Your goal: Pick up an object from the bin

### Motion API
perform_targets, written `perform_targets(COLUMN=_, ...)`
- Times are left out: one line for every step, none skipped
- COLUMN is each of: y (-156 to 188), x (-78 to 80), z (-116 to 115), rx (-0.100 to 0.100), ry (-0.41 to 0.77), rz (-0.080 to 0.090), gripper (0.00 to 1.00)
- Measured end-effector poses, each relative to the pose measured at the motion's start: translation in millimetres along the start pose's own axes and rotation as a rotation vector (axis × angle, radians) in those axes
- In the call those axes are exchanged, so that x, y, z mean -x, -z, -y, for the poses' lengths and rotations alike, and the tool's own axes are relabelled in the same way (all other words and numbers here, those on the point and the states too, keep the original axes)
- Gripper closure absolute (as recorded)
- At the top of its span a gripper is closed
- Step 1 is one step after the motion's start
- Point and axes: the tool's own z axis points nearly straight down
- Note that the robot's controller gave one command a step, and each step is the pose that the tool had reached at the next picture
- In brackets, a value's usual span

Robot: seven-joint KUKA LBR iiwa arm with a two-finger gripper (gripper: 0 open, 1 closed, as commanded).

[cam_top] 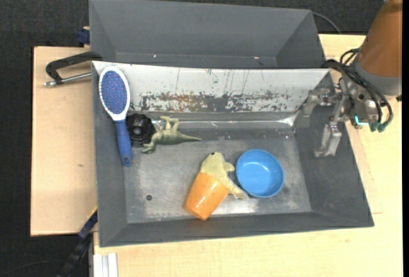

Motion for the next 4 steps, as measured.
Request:
perform_targets(y=-127.4, x=32.1, z=-35.4, rx=0.002, ry=0.233, rz=0.000, gripper=0.00)
perform_targets(y=-150.6, x=-13.7, z=-87.7, rx=0.002, ry=0.434, rz=0.002, gripper=0.00)
perform_targets(y=-149.3, x=-12.2, z=-85.4, rx=-0.002, ry=0.432, rz=0.006, gripper=1.00)
perform_targets(y=78.6, x=15.1, z=-106.8, rx=-0.005, ry=0.431, rz=0.020, gripper=1.00)
